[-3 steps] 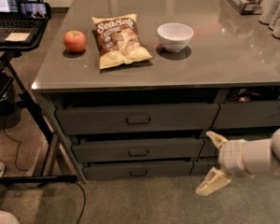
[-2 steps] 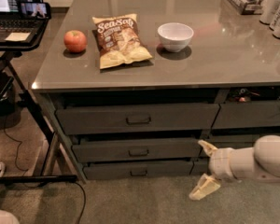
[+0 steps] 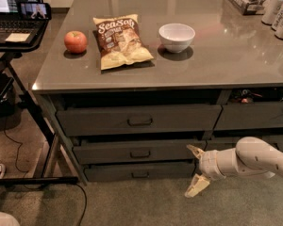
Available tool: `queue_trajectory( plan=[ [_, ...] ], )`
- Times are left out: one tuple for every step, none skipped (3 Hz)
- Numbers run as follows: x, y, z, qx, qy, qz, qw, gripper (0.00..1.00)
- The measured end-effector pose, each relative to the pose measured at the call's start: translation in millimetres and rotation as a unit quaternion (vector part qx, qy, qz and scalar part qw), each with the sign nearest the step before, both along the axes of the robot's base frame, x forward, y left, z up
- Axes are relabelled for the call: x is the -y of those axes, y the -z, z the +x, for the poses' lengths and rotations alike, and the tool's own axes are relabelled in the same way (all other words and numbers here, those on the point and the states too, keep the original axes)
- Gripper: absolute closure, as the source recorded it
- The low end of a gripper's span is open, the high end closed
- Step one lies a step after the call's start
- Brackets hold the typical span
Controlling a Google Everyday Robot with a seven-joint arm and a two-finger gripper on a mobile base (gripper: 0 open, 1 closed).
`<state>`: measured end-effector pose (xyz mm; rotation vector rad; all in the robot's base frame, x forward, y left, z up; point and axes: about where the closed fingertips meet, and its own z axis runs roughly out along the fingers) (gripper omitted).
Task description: Open middle drawer
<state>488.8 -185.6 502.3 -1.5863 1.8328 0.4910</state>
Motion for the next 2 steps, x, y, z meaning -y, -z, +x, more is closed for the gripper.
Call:
queue_trajectory(
  plan=[
    [-0.1,0.0,0.1,0.0,0.0,0.0,1.0,0.0],
    [-3.3,9.2,19.4,0.0,0.002,-0.016,0.9999,0.0]
  ],
)
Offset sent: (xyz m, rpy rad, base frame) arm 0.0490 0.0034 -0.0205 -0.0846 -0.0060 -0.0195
